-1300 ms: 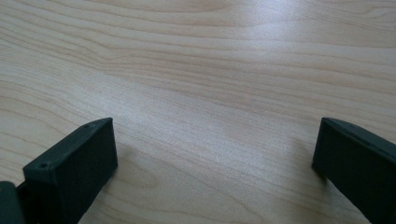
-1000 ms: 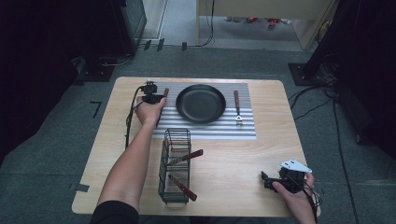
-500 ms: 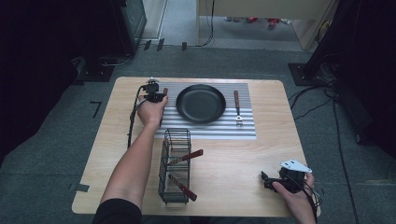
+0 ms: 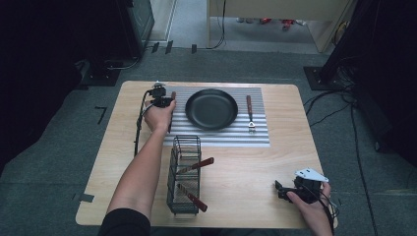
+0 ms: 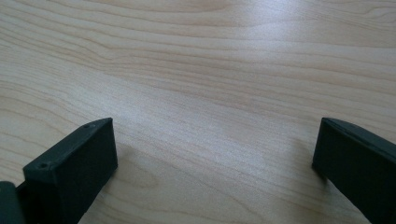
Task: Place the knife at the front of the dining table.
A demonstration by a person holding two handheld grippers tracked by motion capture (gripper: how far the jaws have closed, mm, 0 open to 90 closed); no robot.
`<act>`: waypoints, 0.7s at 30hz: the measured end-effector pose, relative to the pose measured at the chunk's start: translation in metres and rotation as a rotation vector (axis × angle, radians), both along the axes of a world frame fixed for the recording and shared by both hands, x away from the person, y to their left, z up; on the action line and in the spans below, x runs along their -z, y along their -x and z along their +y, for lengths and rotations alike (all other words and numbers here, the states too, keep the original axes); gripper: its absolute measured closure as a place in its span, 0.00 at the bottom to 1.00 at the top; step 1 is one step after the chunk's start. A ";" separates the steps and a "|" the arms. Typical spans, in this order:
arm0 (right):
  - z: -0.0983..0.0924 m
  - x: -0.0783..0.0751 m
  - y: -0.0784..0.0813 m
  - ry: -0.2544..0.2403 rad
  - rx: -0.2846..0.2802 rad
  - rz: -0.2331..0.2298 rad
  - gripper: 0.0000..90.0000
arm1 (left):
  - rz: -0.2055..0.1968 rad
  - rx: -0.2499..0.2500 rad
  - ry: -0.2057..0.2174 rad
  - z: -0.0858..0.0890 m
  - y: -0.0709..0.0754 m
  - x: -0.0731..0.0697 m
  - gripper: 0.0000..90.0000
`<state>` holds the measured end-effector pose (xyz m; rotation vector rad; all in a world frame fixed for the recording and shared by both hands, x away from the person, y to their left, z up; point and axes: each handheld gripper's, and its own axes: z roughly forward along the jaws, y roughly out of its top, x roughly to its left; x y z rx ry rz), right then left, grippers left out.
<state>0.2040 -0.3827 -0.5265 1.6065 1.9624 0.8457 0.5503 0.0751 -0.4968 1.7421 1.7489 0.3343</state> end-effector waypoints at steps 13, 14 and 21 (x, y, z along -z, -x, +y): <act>0.000 0.000 0.000 -0.002 0.001 0.001 0.00 | -0.076 0.042 -0.016 0.007 0.013 -0.028 0.31; 0.000 0.000 0.000 -0.001 0.000 0.001 0.00 | -0.074 0.037 -0.018 0.009 0.015 -0.031 0.26; 0.000 0.000 0.000 0.000 0.000 0.000 0.00 | -0.111 0.037 -0.010 0.018 0.030 -0.048 0.15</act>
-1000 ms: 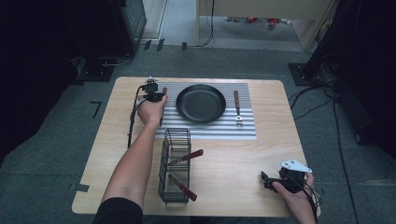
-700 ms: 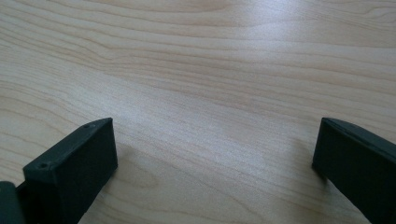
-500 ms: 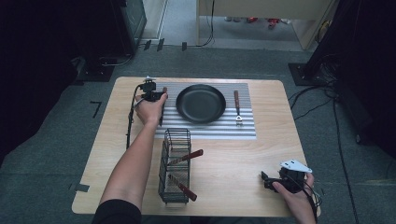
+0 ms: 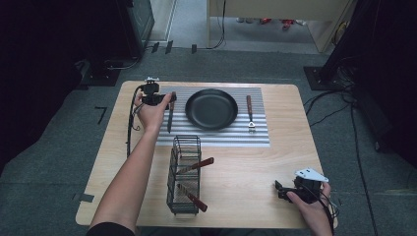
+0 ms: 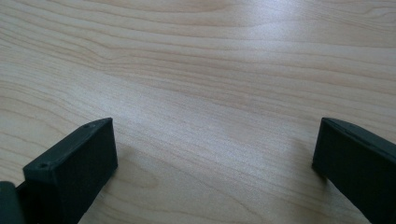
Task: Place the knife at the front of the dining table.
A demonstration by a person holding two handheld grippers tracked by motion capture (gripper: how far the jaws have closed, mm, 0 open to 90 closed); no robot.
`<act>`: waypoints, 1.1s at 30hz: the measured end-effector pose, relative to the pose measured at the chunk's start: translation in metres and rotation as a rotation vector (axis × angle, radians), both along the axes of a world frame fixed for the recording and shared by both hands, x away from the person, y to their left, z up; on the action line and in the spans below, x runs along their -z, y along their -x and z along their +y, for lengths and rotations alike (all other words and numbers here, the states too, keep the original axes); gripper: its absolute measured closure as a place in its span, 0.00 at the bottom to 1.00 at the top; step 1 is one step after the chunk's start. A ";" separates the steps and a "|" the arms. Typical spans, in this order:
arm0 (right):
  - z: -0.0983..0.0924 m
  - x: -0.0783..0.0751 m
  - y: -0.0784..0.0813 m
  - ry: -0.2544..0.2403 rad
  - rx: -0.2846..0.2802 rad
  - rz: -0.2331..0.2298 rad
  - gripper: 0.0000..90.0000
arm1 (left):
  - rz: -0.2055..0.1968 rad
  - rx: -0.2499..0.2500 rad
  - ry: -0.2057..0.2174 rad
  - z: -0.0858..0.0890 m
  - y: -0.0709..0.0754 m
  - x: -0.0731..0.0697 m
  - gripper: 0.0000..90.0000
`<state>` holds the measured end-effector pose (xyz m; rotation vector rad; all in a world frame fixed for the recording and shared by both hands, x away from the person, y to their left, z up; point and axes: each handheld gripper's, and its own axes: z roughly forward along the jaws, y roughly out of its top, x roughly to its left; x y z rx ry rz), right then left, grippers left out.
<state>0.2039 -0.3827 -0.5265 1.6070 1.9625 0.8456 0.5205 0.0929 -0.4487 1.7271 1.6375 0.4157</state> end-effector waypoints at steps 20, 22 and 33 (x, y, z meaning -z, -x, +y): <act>-0.001 0.000 0.000 0.002 0.016 0.000 0.00 | -0.159 0.029 0.050 0.036 0.070 -0.033 0.11; -0.001 0.000 0.000 0.002 0.020 0.000 0.00 | -0.170 0.031 0.057 0.042 0.080 -0.033 0.11; -0.001 0.000 0.000 0.001 0.021 0.000 0.00 | -0.213 0.048 0.013 0.064 0.126 -0.027 0.09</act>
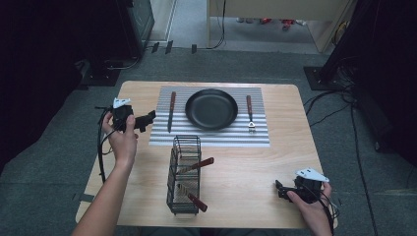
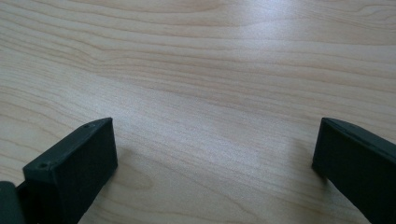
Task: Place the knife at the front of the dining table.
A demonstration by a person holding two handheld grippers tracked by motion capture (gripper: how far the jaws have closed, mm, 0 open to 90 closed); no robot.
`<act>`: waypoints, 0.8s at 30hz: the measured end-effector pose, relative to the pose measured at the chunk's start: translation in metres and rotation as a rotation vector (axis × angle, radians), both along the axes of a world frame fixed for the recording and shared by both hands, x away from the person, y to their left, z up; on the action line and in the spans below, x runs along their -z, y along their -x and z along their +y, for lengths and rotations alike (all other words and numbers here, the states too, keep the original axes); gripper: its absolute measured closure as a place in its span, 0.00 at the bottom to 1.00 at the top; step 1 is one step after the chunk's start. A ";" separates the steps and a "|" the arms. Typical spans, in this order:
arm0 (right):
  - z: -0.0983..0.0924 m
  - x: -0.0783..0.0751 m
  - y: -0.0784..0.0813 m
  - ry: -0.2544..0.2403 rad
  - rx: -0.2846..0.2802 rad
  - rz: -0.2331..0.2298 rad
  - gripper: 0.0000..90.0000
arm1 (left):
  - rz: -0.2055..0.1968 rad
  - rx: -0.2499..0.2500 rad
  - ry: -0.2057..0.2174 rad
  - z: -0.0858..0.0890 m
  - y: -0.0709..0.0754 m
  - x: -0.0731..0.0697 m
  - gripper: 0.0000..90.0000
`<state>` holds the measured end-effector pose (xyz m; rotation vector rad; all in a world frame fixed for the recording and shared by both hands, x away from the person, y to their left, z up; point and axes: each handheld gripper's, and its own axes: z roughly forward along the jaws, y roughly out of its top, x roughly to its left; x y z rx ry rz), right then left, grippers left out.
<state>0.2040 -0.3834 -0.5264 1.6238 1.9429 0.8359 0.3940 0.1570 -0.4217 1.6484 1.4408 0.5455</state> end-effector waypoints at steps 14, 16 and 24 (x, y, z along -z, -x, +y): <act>0.000 0.000 0.000 0.000 0.001 0.000 0.00 | 0.037 -0.008 -0.026 0.033 0.056 0.037 0.03; 0.000 0.000 0.000 0.000 0.002 0.000 0.00 | 0.044 -0.011 -0.042 0.037 0.064 0.043 0.02; 0.000 0.000 0.000 0.001 0.002 0.000 0.00 | 0.069 -0.018 -0.084 0.047 0.087 0.061 0.01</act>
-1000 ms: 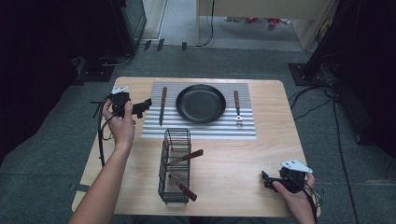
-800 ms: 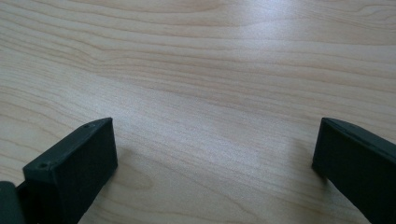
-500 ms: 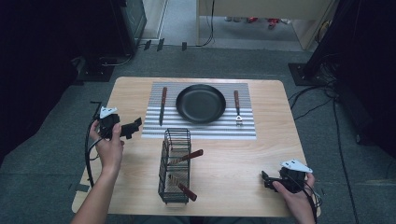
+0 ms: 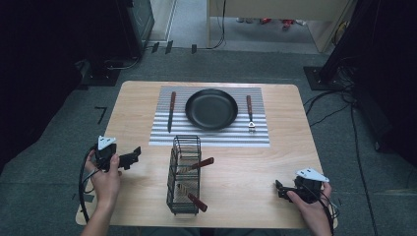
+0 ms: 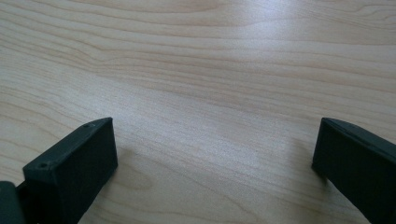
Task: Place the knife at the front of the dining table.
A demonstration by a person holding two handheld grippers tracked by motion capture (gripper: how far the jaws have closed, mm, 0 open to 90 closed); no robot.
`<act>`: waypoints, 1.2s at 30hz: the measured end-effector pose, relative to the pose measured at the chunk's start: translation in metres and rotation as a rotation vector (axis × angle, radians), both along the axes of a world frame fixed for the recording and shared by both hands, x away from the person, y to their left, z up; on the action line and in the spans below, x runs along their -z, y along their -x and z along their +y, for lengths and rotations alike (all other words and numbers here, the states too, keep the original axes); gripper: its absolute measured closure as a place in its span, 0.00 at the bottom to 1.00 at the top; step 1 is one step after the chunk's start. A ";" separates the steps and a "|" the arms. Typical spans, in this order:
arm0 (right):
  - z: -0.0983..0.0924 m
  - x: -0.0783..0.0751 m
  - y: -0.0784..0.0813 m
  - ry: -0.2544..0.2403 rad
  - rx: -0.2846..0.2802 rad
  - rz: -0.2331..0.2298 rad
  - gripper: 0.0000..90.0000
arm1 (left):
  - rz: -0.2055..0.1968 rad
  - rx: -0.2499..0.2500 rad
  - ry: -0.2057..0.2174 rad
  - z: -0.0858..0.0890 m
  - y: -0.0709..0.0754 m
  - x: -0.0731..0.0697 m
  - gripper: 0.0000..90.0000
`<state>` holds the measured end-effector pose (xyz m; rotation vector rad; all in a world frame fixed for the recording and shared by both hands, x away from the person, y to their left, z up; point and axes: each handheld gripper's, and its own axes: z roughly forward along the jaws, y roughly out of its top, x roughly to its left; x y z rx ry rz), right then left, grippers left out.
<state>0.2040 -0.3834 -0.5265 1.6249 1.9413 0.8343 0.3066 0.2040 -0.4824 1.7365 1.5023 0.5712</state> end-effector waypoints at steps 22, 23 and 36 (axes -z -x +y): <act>0.000 0.000 0.000 0.001 0.007 -0.001 0.00 | 0.075 0.000 -0.143 0.009 0.034 0.036 0.01; 0.000 0.000 0.000 0.001 0.007 -0.001 0.00 | 0.079 0.000 -0.164 0.007 0.034 0.037 0.01; 0.000 0.000 0.000 0.001 0.008 -0.001 0.00 | 0.079 0.001 -0.162 0.006 0.034 0.037 0.01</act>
